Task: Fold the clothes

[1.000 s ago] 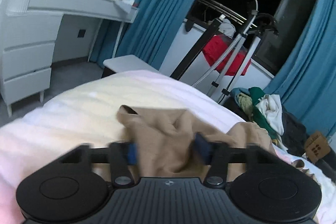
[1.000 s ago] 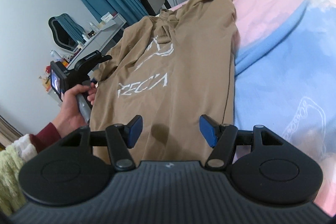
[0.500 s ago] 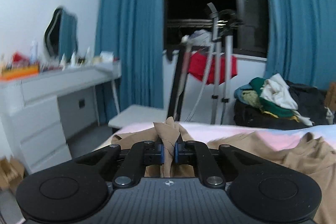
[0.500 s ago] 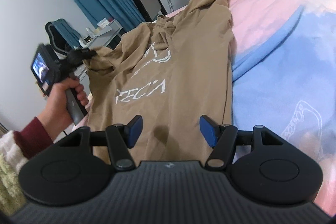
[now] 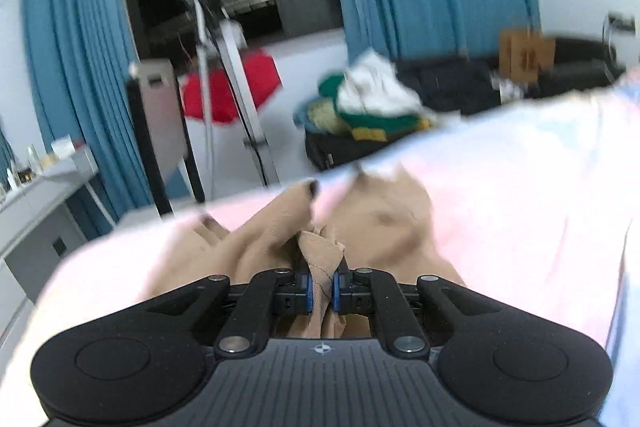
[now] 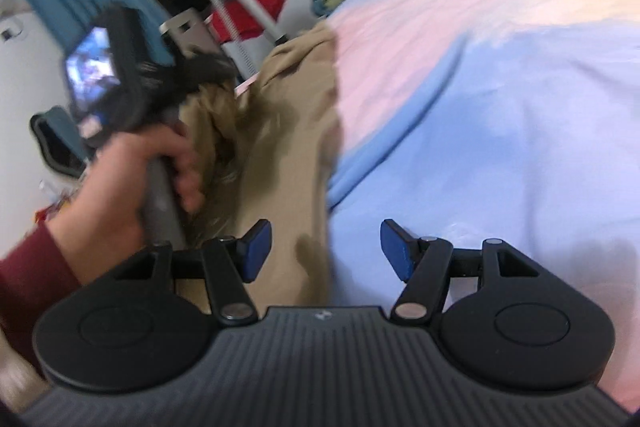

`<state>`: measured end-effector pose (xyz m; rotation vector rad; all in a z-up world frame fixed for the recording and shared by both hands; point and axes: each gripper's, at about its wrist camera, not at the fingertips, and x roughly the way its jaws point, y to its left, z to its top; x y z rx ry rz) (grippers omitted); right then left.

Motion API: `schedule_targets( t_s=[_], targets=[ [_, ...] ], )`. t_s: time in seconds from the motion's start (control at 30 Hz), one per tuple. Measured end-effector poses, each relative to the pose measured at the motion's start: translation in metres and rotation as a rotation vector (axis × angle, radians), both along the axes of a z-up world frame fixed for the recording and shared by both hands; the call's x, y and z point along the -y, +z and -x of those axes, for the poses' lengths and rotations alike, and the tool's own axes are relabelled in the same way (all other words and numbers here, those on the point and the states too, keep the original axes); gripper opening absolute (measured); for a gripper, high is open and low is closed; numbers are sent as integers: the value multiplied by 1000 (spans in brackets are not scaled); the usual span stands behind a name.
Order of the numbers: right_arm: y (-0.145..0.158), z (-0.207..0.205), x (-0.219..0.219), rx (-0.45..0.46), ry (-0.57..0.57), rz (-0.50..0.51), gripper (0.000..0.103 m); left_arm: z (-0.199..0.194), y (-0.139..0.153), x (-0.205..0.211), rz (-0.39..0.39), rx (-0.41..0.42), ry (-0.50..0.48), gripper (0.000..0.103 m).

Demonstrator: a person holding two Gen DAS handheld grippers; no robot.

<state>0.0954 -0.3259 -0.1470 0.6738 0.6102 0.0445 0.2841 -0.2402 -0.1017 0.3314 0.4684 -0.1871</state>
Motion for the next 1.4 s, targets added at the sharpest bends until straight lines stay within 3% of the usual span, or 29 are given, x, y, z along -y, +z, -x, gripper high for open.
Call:
schedule_targets(
  t_s=[0.07, 0.13, 0.2, 0.3, 0.5, 0.63, 0.83, 1.0, 1.17, 1.33, 1.4],
  targets=[
    [-4, -1, 8, -9, -20, -25, 64, -6, -21, 11, -14, -49, 10, 14],
    [-6, -4, 11, -6, -20, -39, 64, -6, -33, 13, -19, -80, 1, 26],
    [-8, -5, 13, -1, -22, -42, 64, -1, -31, 8, -3, -91, -21, 53],
    [-10, -7, 15, 6, -16, -62, 64, 9, -21, -10, 36, -118, -50, 75],
    [-6, -6, 16, 23, -23, -68, 64, 69, 33, -89, 210, -204, -117, 87],
    [0, -3, 13, 40, -8, -59, 64, 123, 54, -165, 330, -342, -82, 88],
    [16, 6, 3, 87, 57, -35, 64, 197, 50, -261, 448, -457, 22, 88],
    [28, 24, -7, 85, 115, -44, 64, 237, 24, -308, 479, -538, 68, 87],
    [39, 51, -20, 22, 151, -42, 64, 244, 2, -338, 599, -639, 118, 87],
    [45, 86, -38, -16, 190, -34, 64, 244, -4, -329, 549, -690, 64, 85],
    [45, 98, -48, -26, 201, -7, 64, 251, -5, -320, 490, -701, 46, 82]
  ],
)
